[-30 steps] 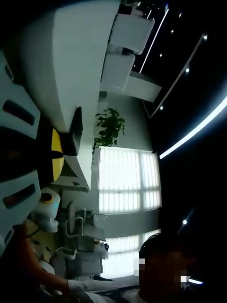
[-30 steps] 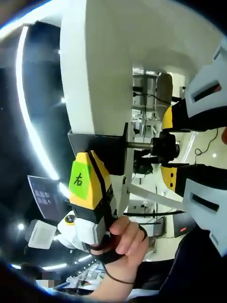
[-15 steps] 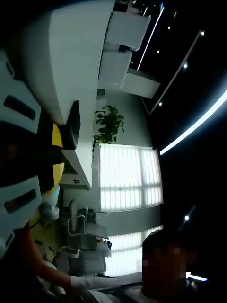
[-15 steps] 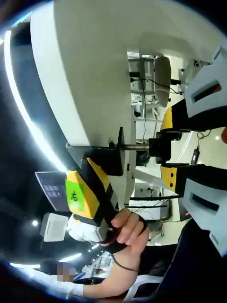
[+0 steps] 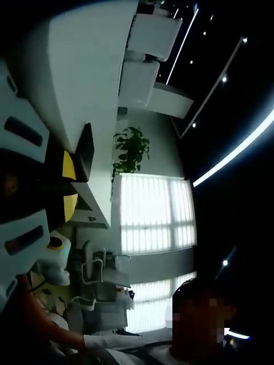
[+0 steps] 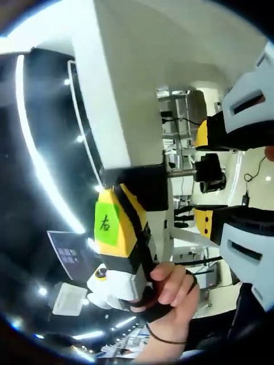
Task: Clamp the fixed fixture on the desktop, loosen the retaining clip, secure it to the edge of the desk, and tighten the retaining clip.
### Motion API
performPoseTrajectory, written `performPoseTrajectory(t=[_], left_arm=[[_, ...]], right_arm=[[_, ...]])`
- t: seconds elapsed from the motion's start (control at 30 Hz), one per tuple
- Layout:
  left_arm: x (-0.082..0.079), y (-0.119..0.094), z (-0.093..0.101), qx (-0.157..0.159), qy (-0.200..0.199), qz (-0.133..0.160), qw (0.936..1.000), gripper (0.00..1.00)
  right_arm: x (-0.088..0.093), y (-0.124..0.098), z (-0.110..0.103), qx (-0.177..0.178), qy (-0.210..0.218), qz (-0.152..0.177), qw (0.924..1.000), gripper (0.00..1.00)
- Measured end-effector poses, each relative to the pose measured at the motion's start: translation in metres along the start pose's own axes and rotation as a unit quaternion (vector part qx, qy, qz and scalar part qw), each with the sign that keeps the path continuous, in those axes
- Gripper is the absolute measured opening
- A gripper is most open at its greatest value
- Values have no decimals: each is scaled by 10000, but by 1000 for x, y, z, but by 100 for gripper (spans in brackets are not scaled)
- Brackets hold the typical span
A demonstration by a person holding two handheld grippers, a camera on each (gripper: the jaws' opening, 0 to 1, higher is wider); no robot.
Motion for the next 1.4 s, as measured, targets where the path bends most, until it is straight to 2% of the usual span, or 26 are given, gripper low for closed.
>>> performPoseTrajectory(t=[0.1, 0.23, 0.4, 0.6, 0.7, 0.83, 1.07, 1.17, 1.27, 1.37, 1.4], left_arm=[[0, 0, 0, -11, -24, 0, 10000, 7], [0, 1, 0, -6, 7, -23, 10000, 7], [0, 1, 0, -28, -3, 3, 10000, 6], [0, 2, -1, -38, -3, -5, 10000, 6], [0, 2, 0, -42, -21, 4, 10000, 6], [0, 2, 0, -38, -31, 3, 10000, 6], [0, 1, 0, -48, 7, 0, 10000, 6], [0, 2, -1, -58, 22, -27, 10000, 5], [0, 2, -1, -65, 53, -63, 9999, 5], [-1, 2, 0, -69, 69, -80, 9999, 5], [-1, 2, 0, -69, 79, -84, 9999, 5]], right_arm=[[4, 2, 3, 111, -368, -110, 9992, 31], [9, 2, 7, 136, -369, -227, 9990, 26], [9, 3, 9, 7, -424, -223, 9988, 25], [9, 1, 15, -482, -452, -99, 9978, 25], [11, 2, 14, -799, 86, 82, 9967, 25], [12, 4, 19, -849, 59, 105, 9963, 25], [13, 7, 19, -1253, -10, 90, 9921, 25], [12, 5, 19, -1318, -86, 69, 9912, 25], [12, 5, 20, -1154, -255, -64, 9930, 27], [16, -1, 20, -673, -893, -540, 9923, 36], [15, -11, 11, -368, -955, -581, 9931, 39]])
Point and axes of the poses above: the point that each gripper's makers call its tool centre point, and the gripper's own axes: y roughly forward along the fingers, z roughly to its right, x roughly out of its underside, the point moved 7 cm from there along -y, roughly backward along the fingers, and after that the axes turned 12 degrees about -x, right-handed, at the moved point
